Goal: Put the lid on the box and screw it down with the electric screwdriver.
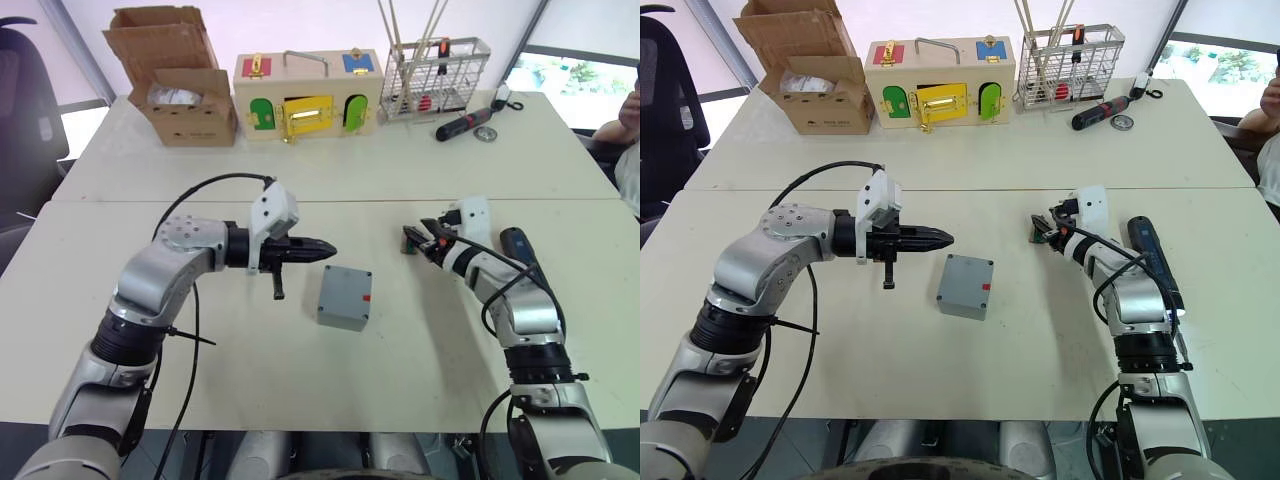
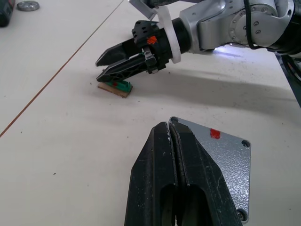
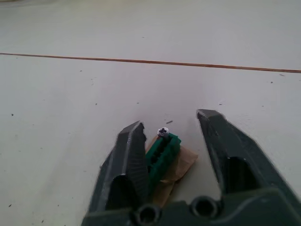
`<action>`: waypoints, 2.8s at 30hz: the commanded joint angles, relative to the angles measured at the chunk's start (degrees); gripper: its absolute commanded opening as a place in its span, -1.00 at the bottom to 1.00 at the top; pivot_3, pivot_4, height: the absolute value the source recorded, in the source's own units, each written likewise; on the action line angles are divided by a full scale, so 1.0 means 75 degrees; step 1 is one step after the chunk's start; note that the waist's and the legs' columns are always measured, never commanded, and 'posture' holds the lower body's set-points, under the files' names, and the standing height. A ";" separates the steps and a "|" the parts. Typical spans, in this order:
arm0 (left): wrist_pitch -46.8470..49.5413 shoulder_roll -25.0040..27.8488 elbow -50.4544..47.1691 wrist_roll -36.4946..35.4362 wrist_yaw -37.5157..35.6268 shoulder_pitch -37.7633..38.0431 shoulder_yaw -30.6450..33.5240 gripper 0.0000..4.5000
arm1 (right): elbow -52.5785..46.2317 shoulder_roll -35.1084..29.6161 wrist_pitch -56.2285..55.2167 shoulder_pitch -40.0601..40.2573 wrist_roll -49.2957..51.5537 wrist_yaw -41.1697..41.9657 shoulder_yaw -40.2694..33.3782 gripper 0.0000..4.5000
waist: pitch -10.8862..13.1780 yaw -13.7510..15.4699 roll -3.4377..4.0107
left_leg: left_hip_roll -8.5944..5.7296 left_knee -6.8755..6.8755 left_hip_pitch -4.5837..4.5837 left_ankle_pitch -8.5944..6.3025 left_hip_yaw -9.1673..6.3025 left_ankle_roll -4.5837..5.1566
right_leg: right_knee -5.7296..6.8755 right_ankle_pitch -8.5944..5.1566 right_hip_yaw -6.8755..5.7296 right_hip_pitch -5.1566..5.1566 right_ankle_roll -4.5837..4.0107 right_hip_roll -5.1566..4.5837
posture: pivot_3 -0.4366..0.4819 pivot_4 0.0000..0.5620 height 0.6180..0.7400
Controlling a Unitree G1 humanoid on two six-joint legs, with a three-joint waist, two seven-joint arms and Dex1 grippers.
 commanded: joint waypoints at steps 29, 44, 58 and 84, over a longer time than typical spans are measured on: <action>-0.0389 0.0694 -0.0132 0.0067 -0.0571 0.0208 -0.0060 -1.00 | -0.4687 -0.0342 0.1691 0.0850 0.1643 0.0810 -0.0159 -0.97 | 0.0000 0.0001 0.0001 | 0.0003 -0.0010 0.0000 0.0000 -0.0006 0.0000 | 0.0001 0.0000 0.0000 -0.0005 0.0000 0.0004 | -0.05 -0.47 1.00; -0.0642 0.1503 -0.0626 0.0304 -0.1048 0.0903 -0.0193 -1.00 | -0.5346 -0.0542 0.1573 0.2100 0.1732 0.1138 0.0687 -0.97 | 0.0001 0.0026 0.0001 | 0.0001 -0.0002 0.0000 -0.0001 -0.0007 0.0001 | 0.0000 0.0000 0.0002 0.0002 0.0000 0.0002 | -0.05 -0.47 1.00; -0.0671 0.1311 -0.0411 0.0383 -0.0998 0.0770 -0.0314 -1.00 | -0.5385 -0.0726 0.1646 0.2285 0.1877 0.1081 0.0460 -0.97 | 0.0001 0.0033 0.0000 | 0.0001 -0.0002 0.0000 -0.0001 -0.0007 0.0001 | 0.0000 0.0000 0.0002 0.0003 0.0000 0.0003 | -0.05 -0.47 1.00; -0.0644 0.1142 -0.0441 0.0450 -0.0925 0.0764 -0.0262 -1.00 | -0.4935 -0.0891 0.1159 0.2157 0.1347 0.1263 0.0794 0.31 | 0.0001 0.0031 0.0000 | 0.0001 -0.0001 0.0000 0.0000 -0.0007 0.0001 | 0.0000 0.0000 0.0001 0.0003 0.0000 0.0003 | -0.05 -0.47 1.00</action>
